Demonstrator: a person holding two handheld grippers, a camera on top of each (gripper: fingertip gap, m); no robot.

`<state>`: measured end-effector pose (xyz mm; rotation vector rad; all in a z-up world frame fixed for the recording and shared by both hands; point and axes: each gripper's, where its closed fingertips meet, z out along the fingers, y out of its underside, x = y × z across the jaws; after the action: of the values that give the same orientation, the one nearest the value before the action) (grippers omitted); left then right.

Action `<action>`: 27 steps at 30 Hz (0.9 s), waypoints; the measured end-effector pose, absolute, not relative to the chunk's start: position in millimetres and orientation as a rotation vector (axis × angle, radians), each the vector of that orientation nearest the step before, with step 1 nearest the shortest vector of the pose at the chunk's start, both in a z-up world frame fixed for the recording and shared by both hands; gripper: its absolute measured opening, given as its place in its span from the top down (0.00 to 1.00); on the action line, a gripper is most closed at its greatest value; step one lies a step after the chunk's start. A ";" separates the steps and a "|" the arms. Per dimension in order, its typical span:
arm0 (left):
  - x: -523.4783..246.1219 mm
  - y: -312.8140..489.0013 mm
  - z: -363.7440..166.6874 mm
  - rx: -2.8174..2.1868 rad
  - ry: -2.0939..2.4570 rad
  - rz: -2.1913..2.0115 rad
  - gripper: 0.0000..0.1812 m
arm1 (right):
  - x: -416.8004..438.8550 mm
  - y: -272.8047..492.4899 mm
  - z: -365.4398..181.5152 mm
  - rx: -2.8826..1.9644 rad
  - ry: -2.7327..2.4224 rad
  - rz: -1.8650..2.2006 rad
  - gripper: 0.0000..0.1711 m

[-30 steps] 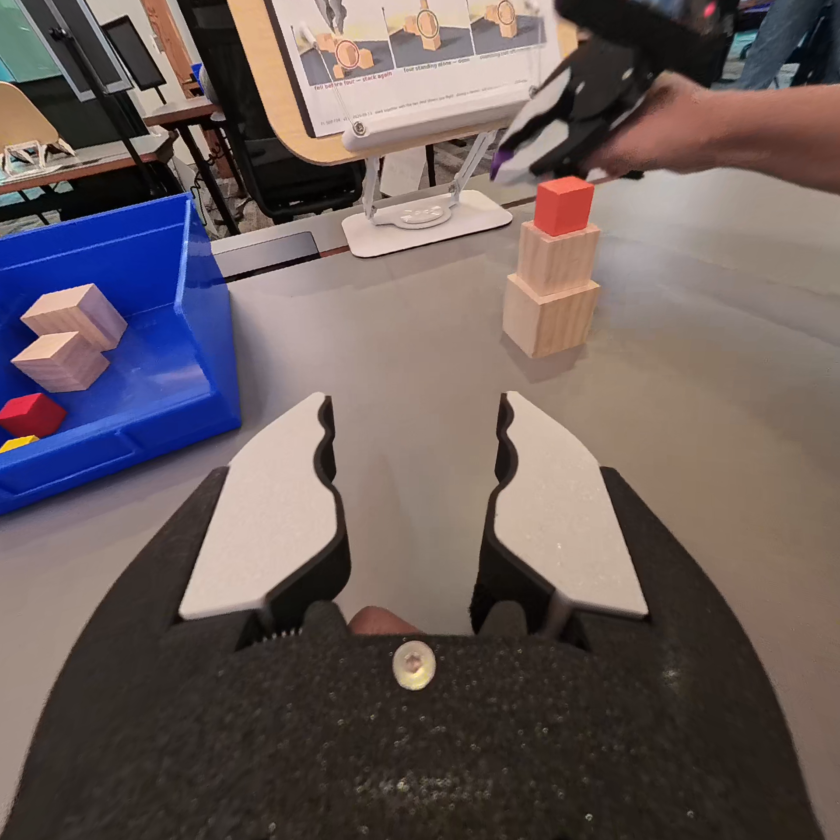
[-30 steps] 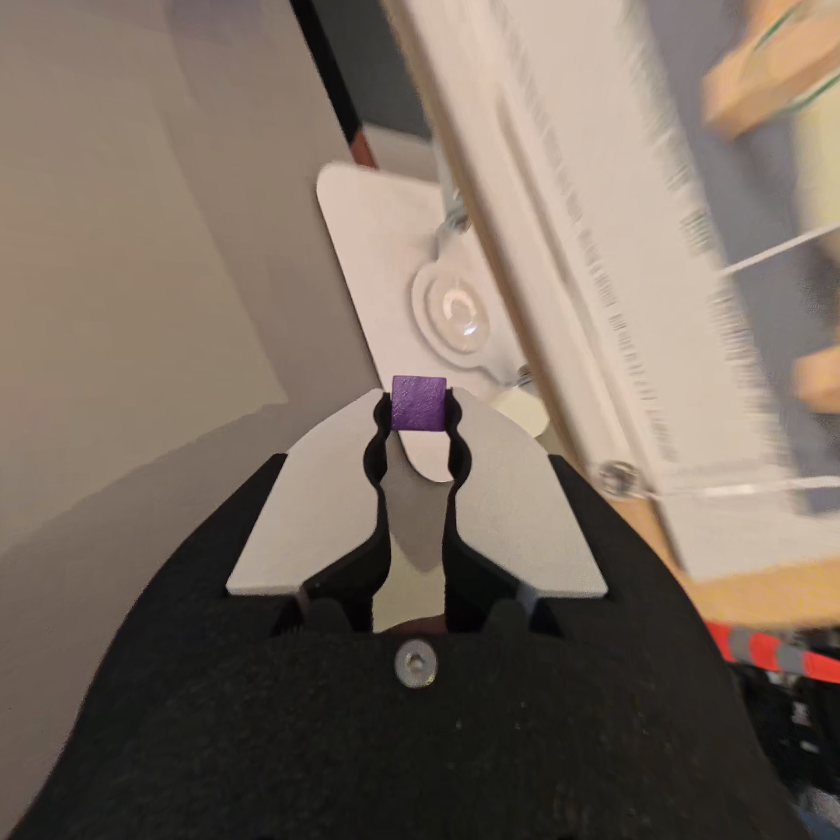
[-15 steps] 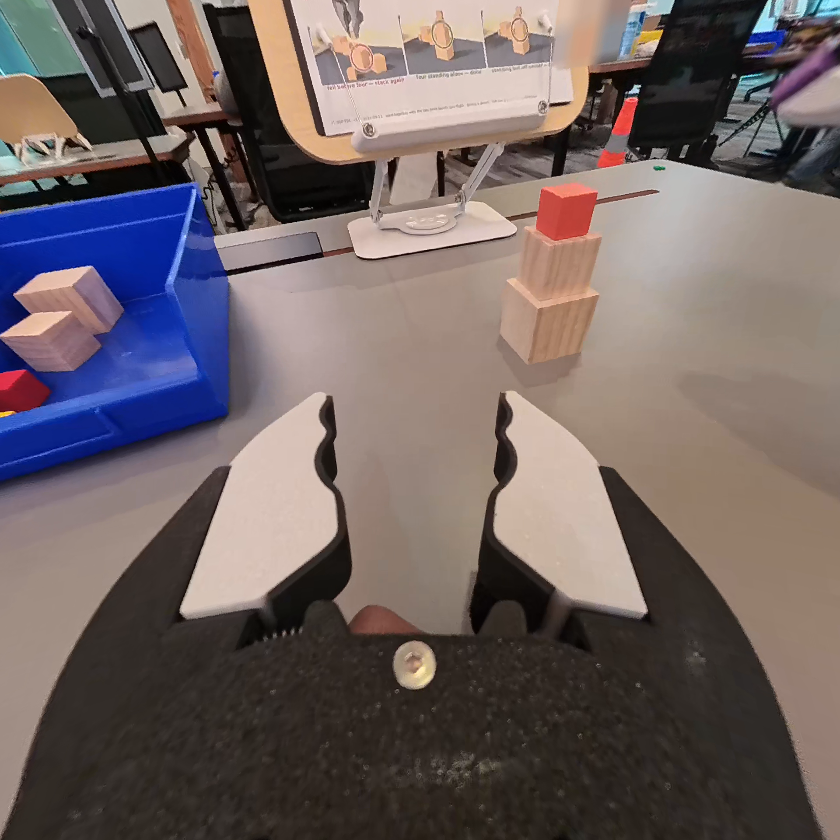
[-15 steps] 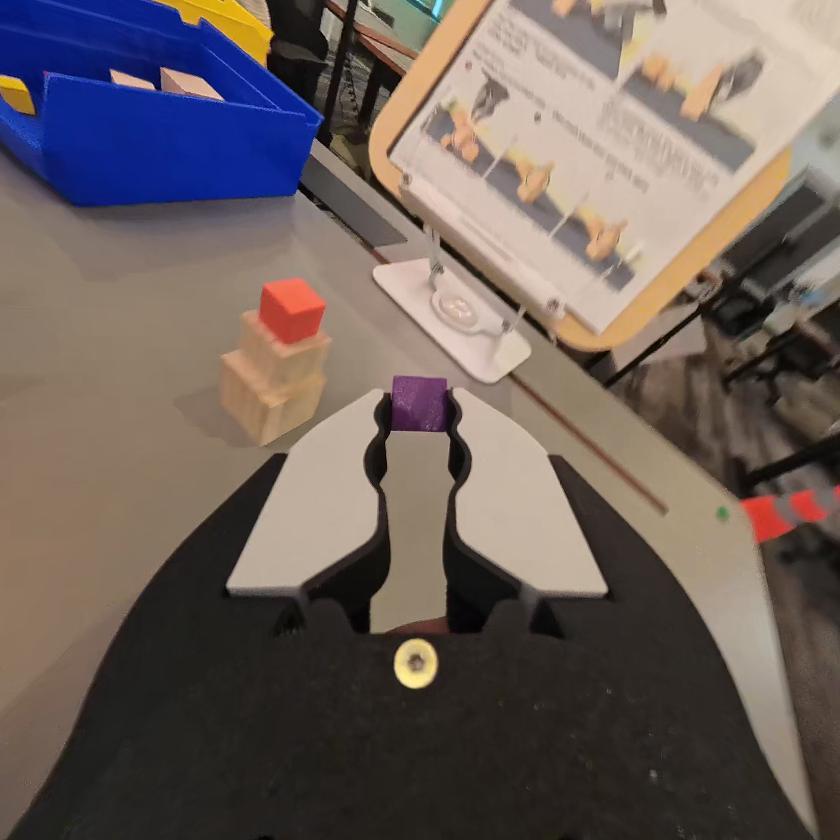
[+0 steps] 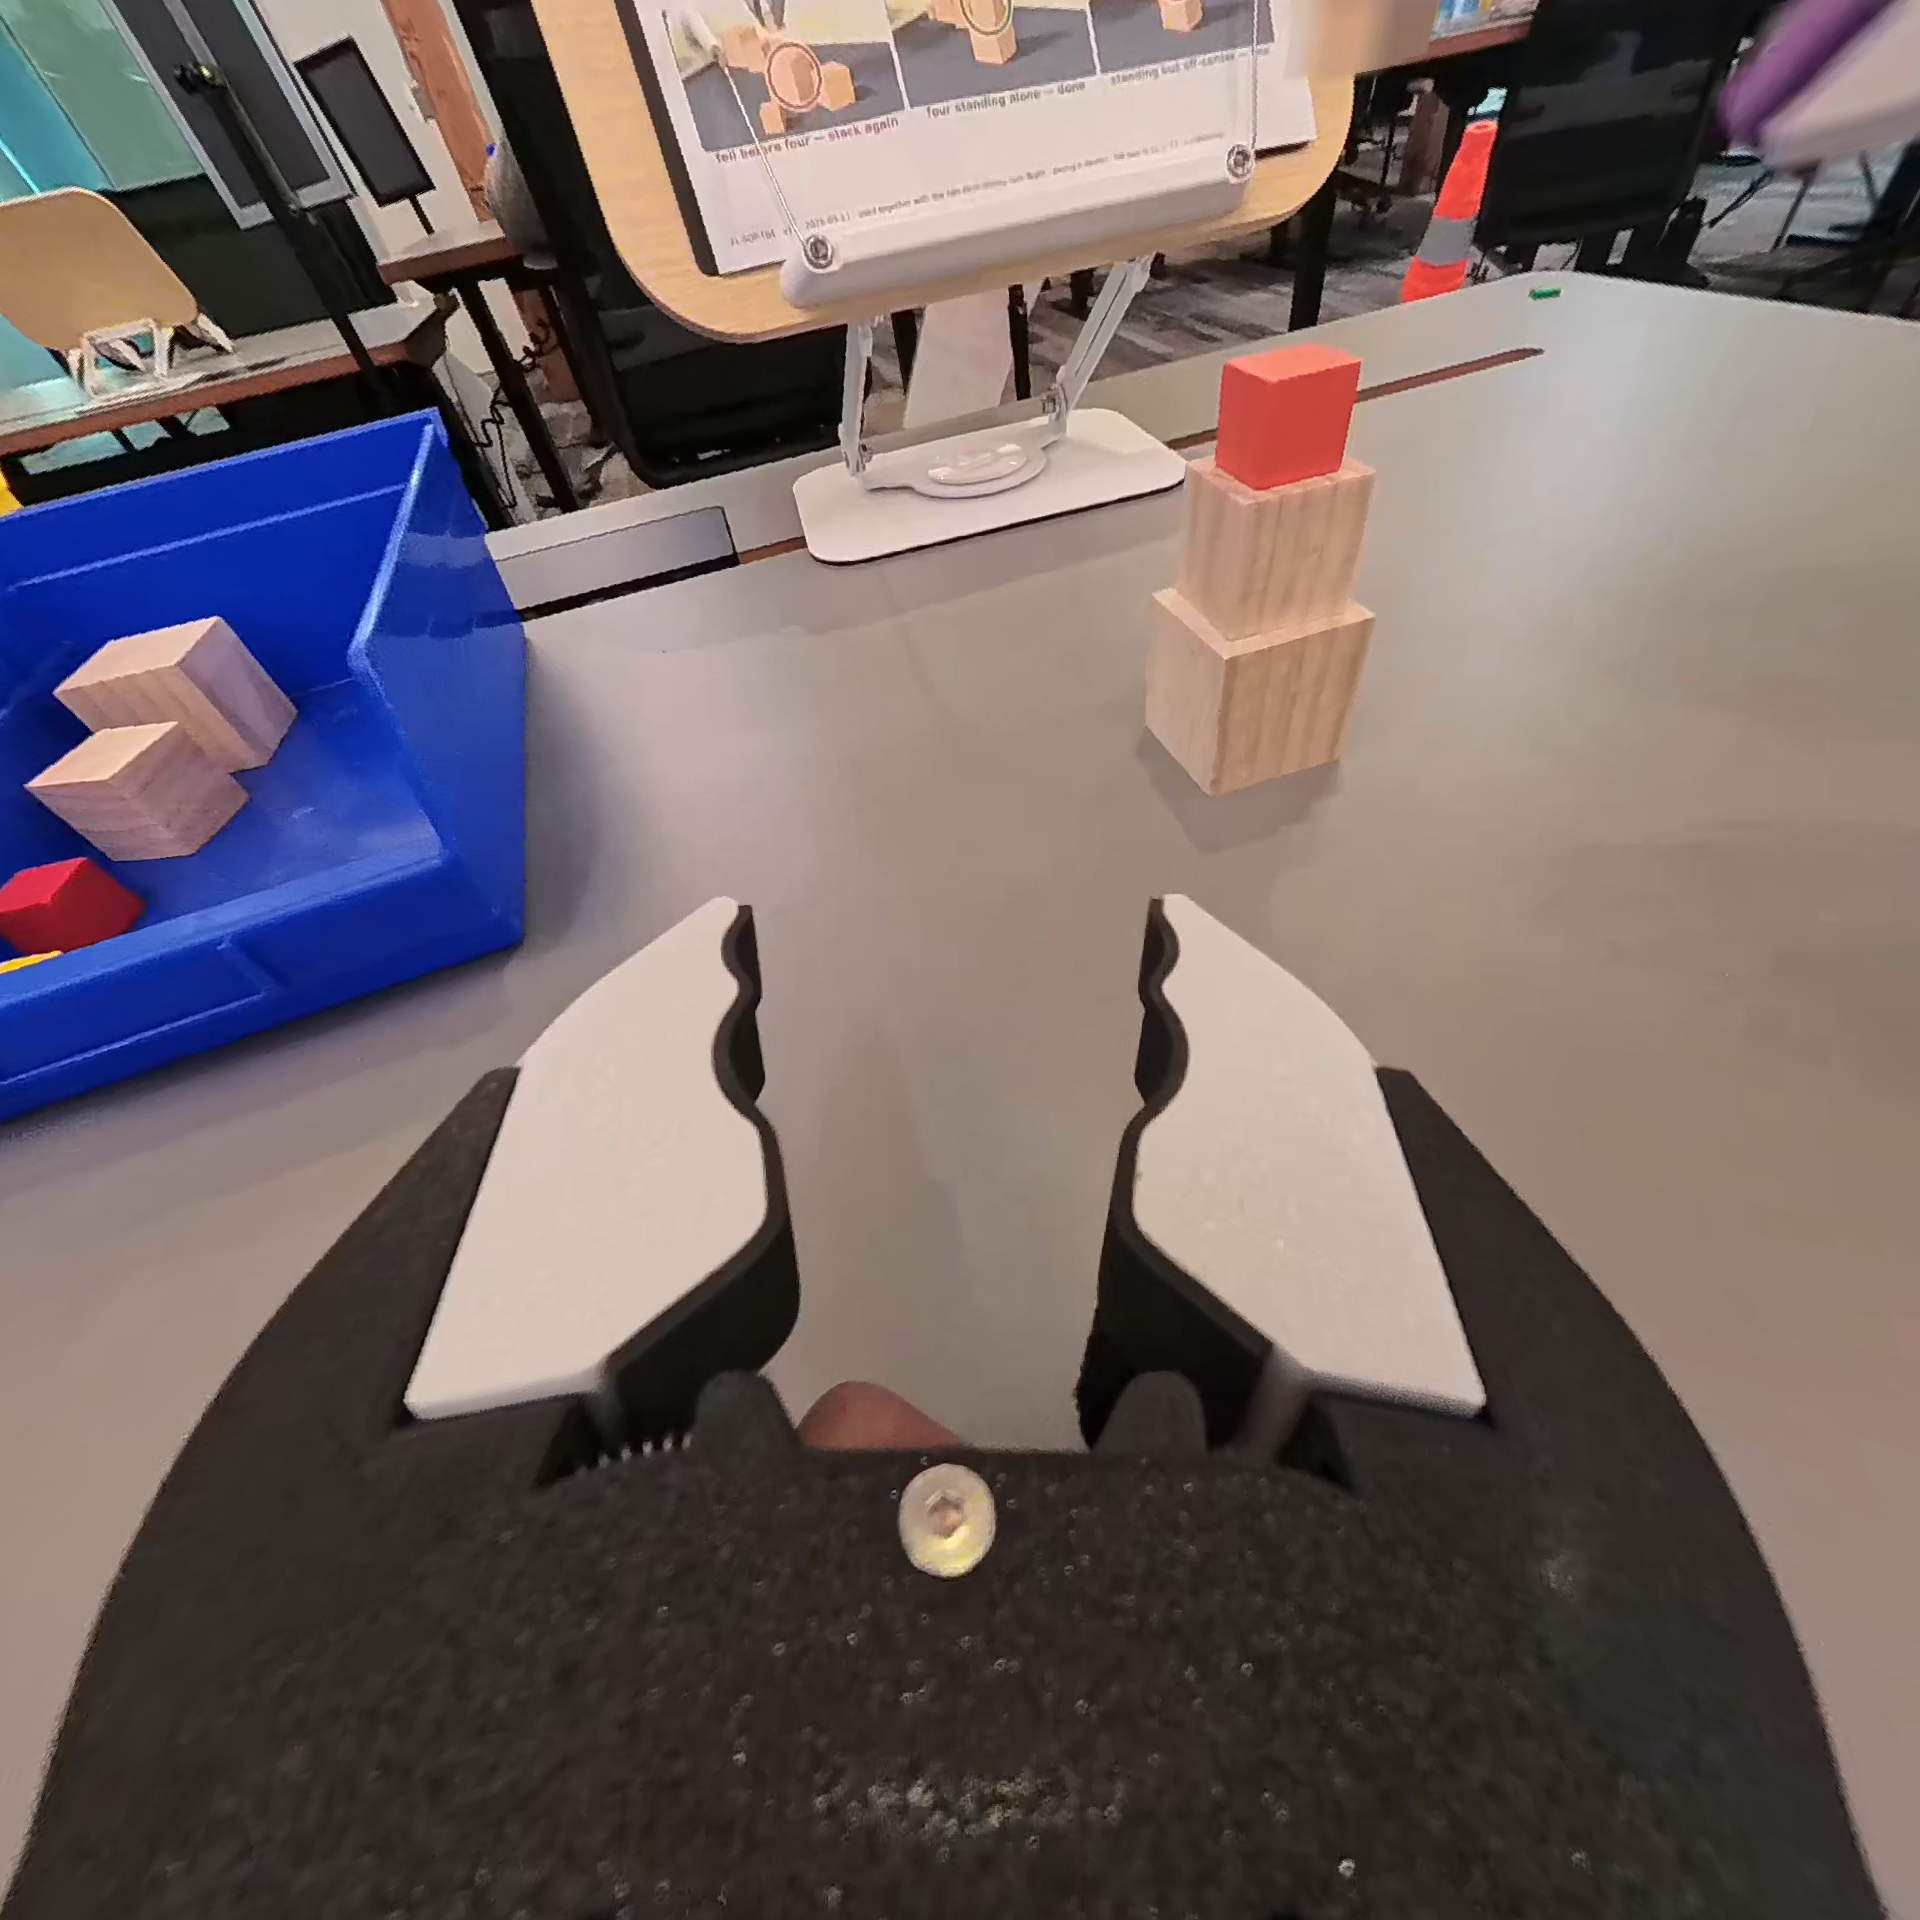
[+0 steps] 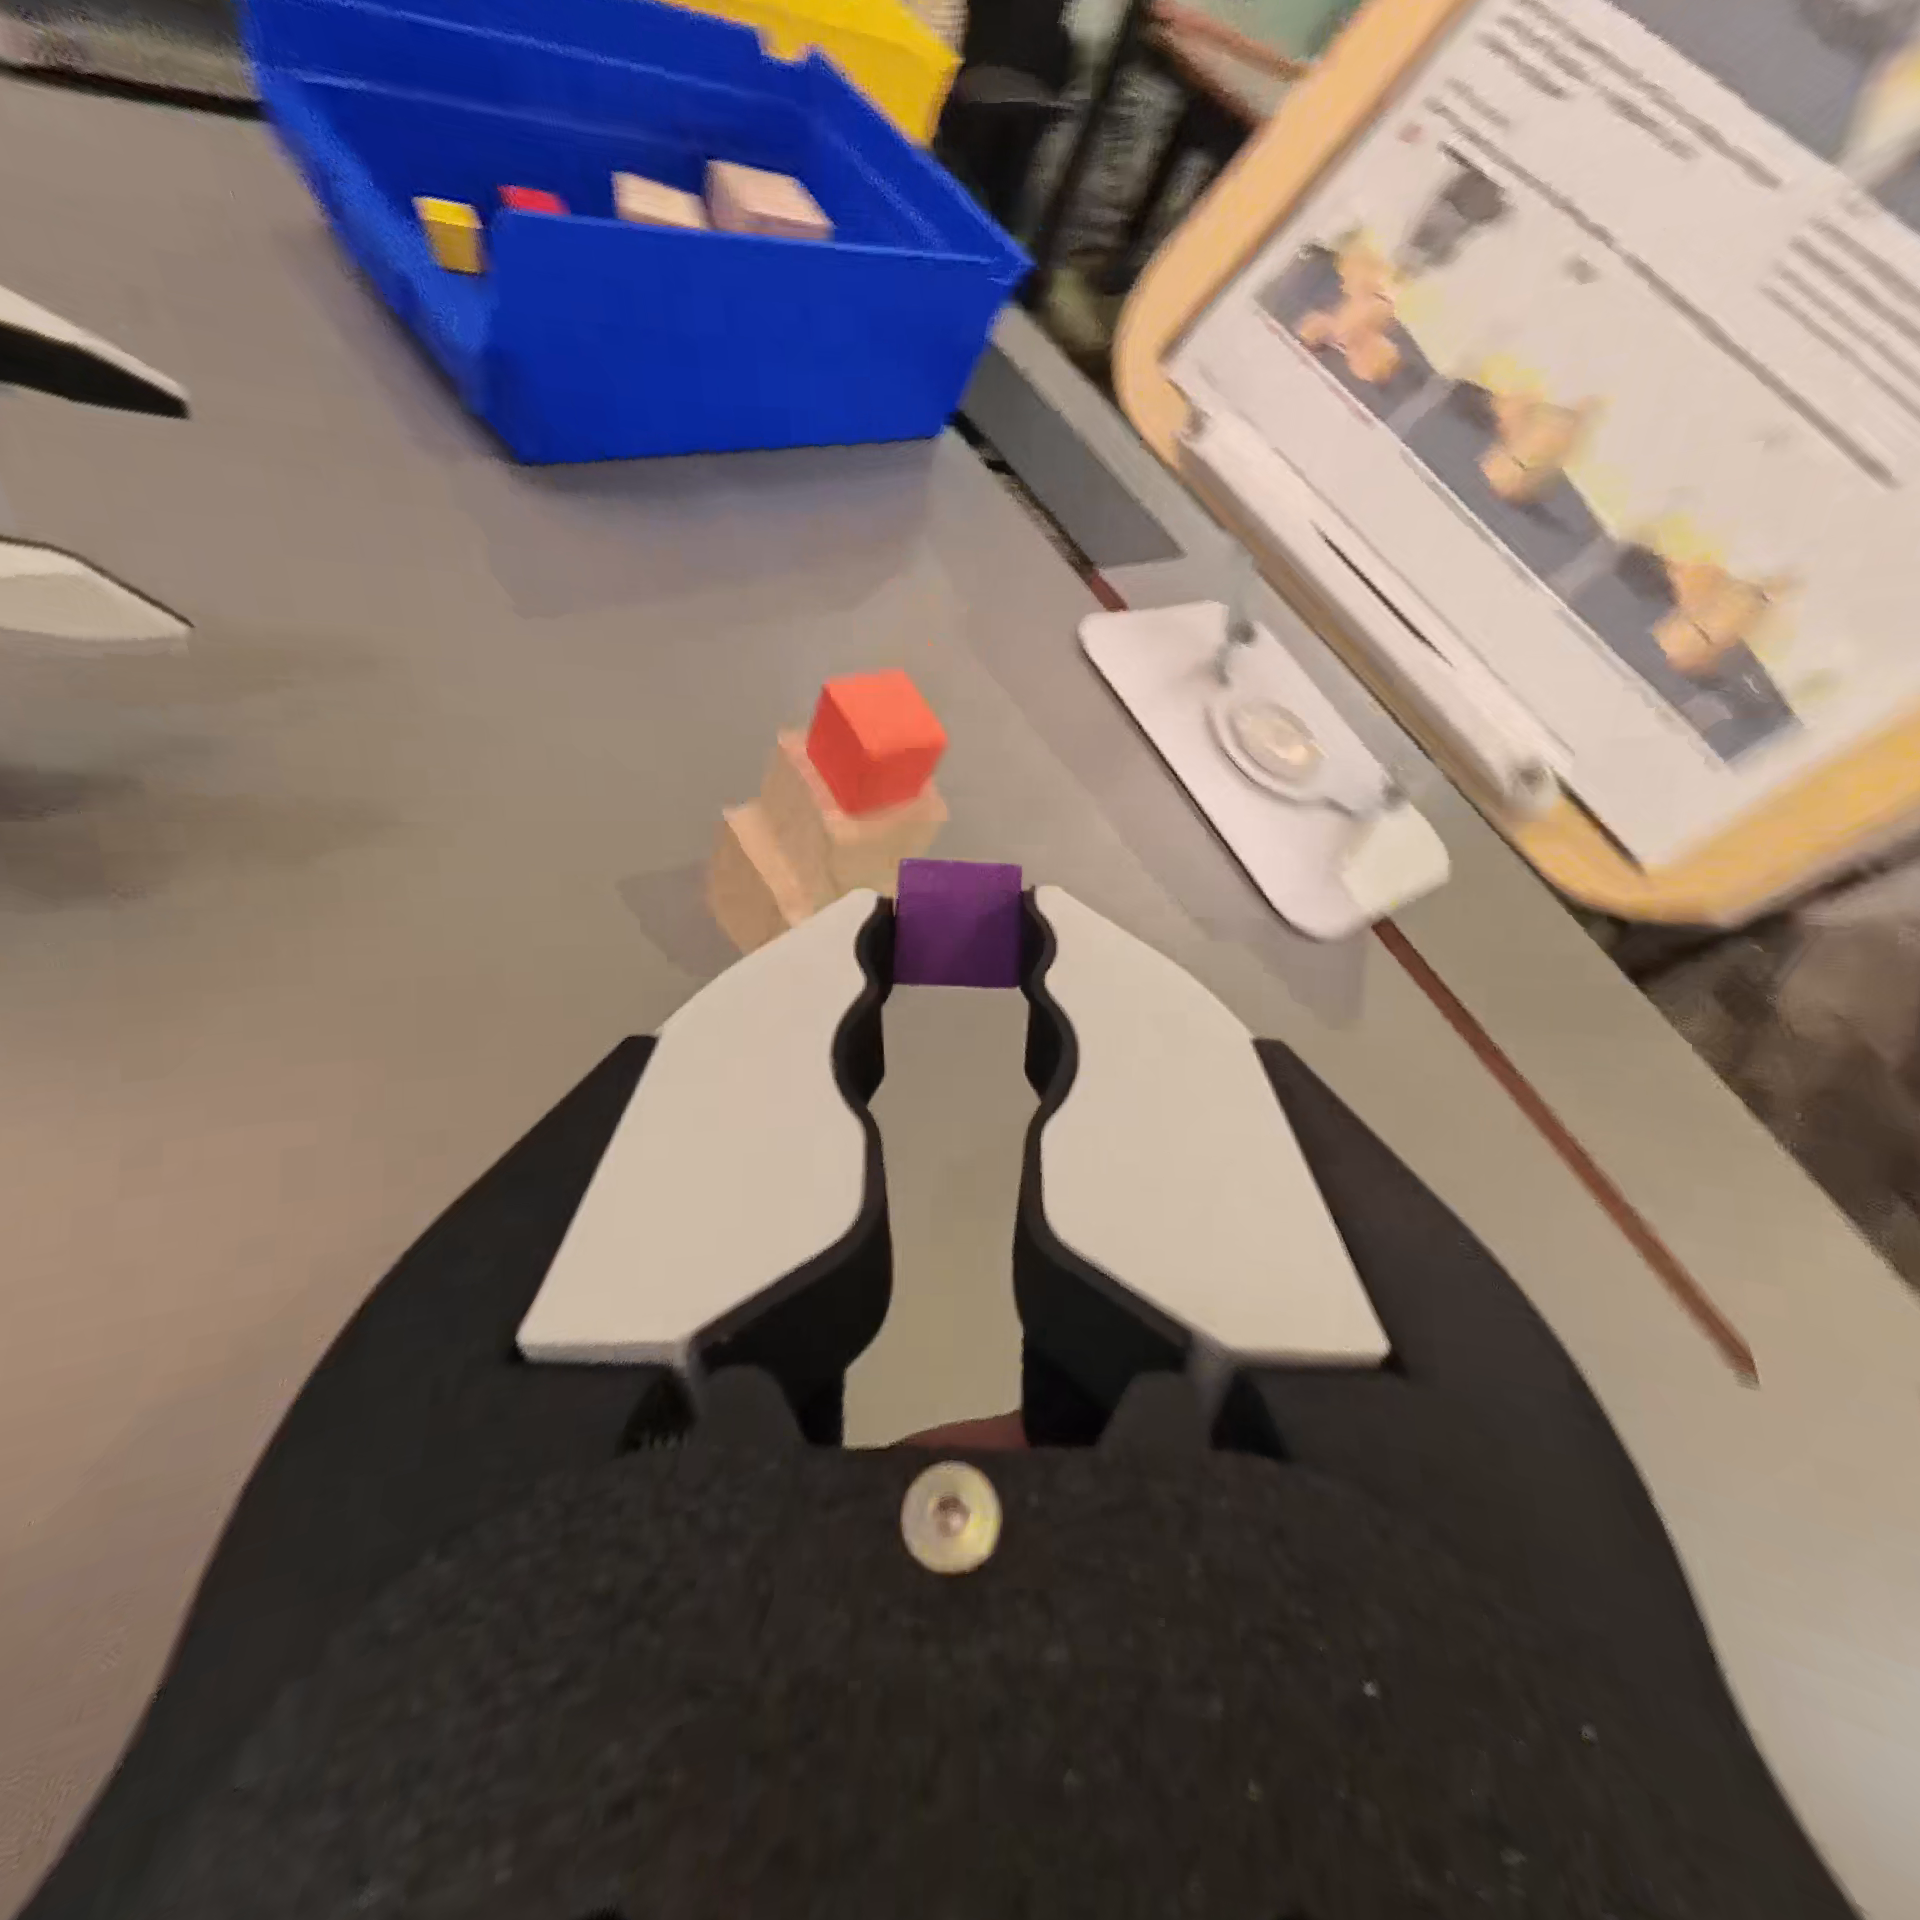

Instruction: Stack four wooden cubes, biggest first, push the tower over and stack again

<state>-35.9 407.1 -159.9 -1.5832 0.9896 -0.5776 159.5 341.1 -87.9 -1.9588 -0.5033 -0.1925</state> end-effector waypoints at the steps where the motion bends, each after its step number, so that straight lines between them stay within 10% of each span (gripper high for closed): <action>1: -36.4 407.1 -158.9 -1.578 0.984 -0.578 0.62 | 153.8 355.7 -85.2 -1.988 -0.600 -0.132 0.87; 27: -33.5 403.1 -161.5 -1.570 1.025 -0.583 0.61 | 131.9 413.3 -125.8 -2.379 -1.041 0.201 0.83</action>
<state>-33.5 403.1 -161.5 -1.5702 1.0248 -0.5831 131.9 413.3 -125.8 -2.3787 -1.0406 0.2009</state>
